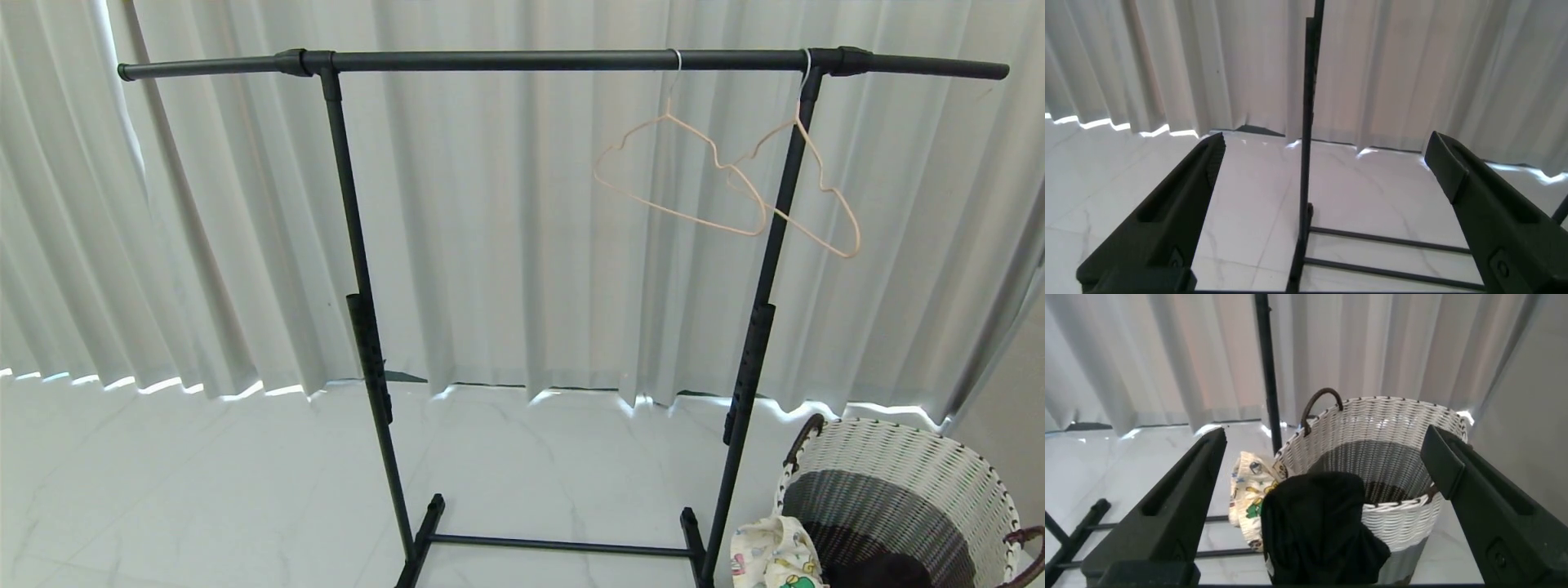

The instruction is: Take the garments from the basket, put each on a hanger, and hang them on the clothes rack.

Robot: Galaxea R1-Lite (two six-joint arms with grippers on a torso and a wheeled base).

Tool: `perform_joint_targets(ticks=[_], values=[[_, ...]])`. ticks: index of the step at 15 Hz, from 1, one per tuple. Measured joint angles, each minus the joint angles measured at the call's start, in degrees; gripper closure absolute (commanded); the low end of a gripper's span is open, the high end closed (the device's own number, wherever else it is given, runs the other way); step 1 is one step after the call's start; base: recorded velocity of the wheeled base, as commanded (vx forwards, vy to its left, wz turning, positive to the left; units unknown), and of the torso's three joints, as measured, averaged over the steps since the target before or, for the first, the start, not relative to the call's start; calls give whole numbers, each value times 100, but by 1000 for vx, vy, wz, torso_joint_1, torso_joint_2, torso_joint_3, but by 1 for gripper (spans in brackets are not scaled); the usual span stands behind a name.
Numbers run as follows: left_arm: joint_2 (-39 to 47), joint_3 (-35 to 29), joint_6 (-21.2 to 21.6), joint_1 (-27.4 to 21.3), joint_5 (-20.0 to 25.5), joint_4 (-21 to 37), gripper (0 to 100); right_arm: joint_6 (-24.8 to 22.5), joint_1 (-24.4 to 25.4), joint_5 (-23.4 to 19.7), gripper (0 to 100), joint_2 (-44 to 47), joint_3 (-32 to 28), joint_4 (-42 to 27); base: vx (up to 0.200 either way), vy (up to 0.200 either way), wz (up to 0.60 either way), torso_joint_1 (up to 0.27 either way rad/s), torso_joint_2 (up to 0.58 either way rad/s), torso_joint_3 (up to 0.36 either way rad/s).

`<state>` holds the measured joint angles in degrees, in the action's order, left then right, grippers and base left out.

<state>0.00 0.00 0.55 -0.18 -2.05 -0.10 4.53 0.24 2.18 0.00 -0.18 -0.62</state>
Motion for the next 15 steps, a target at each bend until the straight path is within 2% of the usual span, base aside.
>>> perform_joint_targets(ticks=[2, 4, 6, 8, 10, 13, 15], values=[[0, 0, -50, 0, 2, 0, 0, 149, 0, -20, 0, 7, -11, 149, 0, 0, 0, 0, 0, 0], [0, 0, -106, 0, 2, -1, 0, 349, 91, -163, 0, 190, -447, 98, 0, 0, 0, 0, 0, 0], [0, 0, -99, 0, 5, -1, 0, 296, 297, -254, 0, 875, -1059, -24, 0, 0, 0, 0, 0, 0], [0, 0, -55, 0, 5, 0, 0, -27, 527, -307, 0, 1902, -1423, -82, 0, 0, 0, 0, 0, 0], [0, 0, -55, 0, 5, 0, 0, -759, 651, -311, 0, 3166, -1649, -107, 0, 0, 0, 0, 0, 0], [0, 0, -60, 0, 5, 2, 0, -2404, 617, -191, 0, 5099, -1831, -104, 0, 0, 0, 0, 0, 0], [0, 0, -60, 0, 5, -1, 0, -3149, 575, -51, 0, 6306, -1870, -57, 0, 0, 0, 0, 0, 0]])
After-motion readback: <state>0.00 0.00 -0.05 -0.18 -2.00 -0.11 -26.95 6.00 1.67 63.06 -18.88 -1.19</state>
